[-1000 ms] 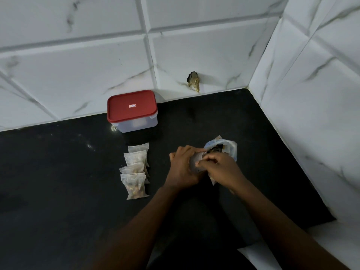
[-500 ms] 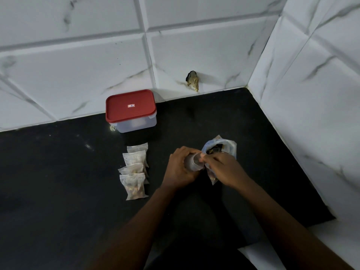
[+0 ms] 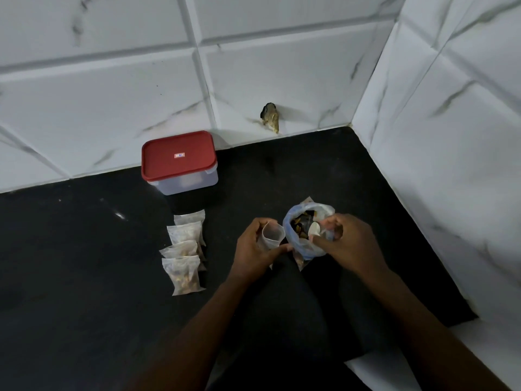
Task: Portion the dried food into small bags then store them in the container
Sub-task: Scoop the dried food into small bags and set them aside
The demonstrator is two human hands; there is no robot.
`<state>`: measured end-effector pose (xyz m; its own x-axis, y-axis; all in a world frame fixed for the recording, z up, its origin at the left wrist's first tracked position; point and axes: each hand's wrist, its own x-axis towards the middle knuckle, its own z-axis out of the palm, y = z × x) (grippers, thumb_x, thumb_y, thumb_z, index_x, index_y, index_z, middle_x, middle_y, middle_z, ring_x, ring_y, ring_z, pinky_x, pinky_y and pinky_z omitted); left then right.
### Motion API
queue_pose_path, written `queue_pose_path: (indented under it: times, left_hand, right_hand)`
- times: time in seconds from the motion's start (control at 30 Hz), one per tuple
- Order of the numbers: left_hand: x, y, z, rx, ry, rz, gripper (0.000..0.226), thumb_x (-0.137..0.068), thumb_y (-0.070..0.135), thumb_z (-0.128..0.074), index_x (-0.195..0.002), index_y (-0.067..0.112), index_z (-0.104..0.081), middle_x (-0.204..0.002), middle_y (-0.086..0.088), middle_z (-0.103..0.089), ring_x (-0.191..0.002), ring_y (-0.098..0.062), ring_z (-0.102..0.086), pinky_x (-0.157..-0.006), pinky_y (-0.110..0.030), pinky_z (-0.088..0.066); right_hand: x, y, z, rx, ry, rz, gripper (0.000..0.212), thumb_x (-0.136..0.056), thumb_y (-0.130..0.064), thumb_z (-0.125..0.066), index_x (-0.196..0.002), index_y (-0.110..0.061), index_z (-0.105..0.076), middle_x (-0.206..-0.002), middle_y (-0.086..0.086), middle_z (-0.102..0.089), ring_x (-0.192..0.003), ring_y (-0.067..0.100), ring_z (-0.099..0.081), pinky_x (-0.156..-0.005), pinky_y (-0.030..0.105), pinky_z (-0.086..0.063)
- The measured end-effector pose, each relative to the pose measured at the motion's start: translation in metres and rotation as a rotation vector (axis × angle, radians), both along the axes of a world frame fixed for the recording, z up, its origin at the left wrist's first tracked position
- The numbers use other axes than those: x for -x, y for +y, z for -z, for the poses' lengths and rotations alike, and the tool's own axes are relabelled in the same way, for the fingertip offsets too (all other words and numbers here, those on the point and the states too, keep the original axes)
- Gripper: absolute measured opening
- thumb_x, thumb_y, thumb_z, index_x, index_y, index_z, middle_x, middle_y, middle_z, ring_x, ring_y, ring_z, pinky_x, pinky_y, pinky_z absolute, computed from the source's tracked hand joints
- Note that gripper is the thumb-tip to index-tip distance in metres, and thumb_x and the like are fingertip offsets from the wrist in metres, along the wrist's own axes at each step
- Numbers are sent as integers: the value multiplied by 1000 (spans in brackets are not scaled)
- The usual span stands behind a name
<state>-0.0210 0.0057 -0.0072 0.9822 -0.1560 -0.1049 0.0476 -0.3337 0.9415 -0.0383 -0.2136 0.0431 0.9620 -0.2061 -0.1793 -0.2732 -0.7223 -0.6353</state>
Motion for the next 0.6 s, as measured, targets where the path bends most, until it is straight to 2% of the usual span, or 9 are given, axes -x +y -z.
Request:
queue_pose_path:
  times: [0.1,0.27,0.4,0.47,0.6]
  left_hand:
    - [0,-2,3,33,27,-1,55,-73,31,-92,-118,34,-60,-116,19,-67,-109,2,-65,-93,-29,-58]
    - [-1,-6,5,13,52,49,55,-72,31,-91,-117,36,-59,-117,18,-66,-109,0,-65,-93,-30,-57]
    - [1,-4,12,-25,84,86,57,-67,41,-90,-115,37,-60,-115,14,-66,-108,-4,-65,-92,-35,-58]
    - [3,-4,14,-40,107,86,56,-68,36,-91,-114,36,-60,-114,13,-66,-106,-2,-65,-93,-34,-58]
    - [6,-6,16,-61,131,98,55,-72,24,-91,-115,34,-59,-115,13,-64,-107,4,-62,-88,-24,-53]
  right_hand:
    - [7,-6,7,26,90,-26,37,-73,-46,-87,-99,-32,-64,-90,-14,-64,-81,-1,-62,-71,22,-53]
    - [15,-7,17,22,158,-25,24,-84,-36,-81,-104,-29,-69,-85,-12,-68,-79,-3,-64,-72,18,-52]
    - [11,-12,16,-27,21,24,11,-89,-24,-76,-99,-25,-74,-88,-12,-71,-80,-5,-65,-71,14,-49]
    - [5,-16,15,-25,-52,7,11,-89,-23,-77,-99,-23,-75,-89,-13,-72,-82,-5,-65,-74,14,-50]
    - [-14,-19,16,60,-84,-78,10,-88,-17,-77,-98,-17,-76,-91,-7,-69,-80,-2,-60,-71,12,-43]
